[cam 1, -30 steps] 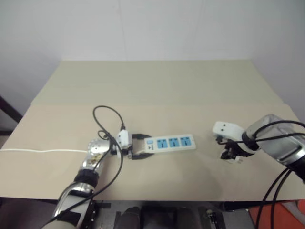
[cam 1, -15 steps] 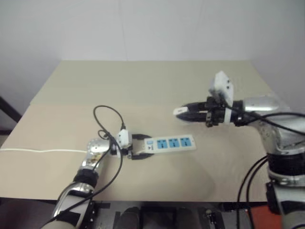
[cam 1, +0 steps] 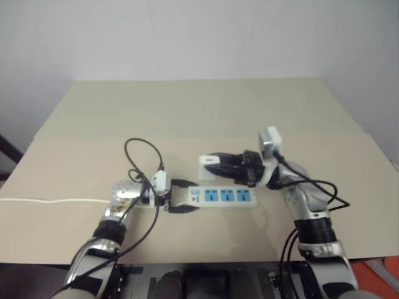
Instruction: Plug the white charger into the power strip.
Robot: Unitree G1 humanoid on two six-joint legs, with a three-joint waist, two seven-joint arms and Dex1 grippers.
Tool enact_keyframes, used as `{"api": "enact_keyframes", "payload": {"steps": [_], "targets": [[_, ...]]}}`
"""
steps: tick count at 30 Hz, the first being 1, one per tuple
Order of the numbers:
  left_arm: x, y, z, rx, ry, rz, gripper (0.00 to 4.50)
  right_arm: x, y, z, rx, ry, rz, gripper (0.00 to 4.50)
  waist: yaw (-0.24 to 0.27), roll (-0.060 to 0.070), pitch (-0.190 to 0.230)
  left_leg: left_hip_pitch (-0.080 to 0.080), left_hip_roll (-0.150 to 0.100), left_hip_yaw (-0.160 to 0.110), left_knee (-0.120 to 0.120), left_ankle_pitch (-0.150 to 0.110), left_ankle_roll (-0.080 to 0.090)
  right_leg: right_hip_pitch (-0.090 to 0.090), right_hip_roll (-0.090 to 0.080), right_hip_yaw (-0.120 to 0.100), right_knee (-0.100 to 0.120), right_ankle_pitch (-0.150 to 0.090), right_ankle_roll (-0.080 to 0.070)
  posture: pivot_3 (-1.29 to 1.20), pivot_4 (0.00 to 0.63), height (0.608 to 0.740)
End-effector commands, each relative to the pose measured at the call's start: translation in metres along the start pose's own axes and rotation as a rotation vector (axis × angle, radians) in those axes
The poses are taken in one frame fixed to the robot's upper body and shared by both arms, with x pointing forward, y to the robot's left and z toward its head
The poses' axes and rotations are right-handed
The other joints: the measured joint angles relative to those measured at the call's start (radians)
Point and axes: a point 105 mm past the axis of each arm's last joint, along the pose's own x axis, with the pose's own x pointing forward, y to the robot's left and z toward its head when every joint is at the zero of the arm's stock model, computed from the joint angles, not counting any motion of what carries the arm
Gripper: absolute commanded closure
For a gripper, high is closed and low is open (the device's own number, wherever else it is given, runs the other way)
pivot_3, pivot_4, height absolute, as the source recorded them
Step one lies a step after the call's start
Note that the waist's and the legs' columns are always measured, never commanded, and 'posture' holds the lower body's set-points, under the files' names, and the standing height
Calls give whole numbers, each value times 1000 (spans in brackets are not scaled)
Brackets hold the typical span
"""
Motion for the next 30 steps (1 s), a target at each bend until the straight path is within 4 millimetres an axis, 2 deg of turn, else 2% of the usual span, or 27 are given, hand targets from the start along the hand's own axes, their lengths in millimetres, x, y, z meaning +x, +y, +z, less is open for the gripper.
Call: {"api": "enact_keyframes", "payload": {"steps": [1, 9, 30], "targets": [[3, -10, -5, -7, 27, -51, 1260, 1, -5, -10, -51, 22, 11, 3370, -1, 0, 0, 0, 0, 0, 0, 0, 0, 0, 0, 0, 0, 0, 0, 0, 150, 740], [3, -12, -5, -11, 28, -46, 1260, -15, -18, -35, -25, 96, -45, 3370, 0, 0, 0, 0, 0, 0, 0, 0, 0, -1, 0, 0, 0, 0, 0, 0, 150, 740], [1, -10, -6, -15, 39, -43, 1260, -37, -18, -64, 51, 153, -103, 3370, 0, 0, 0, 1, 0, 0, 0, 0, 0, 0, 0, 1, 0, 0, 0, 0, 150, 740]]}}
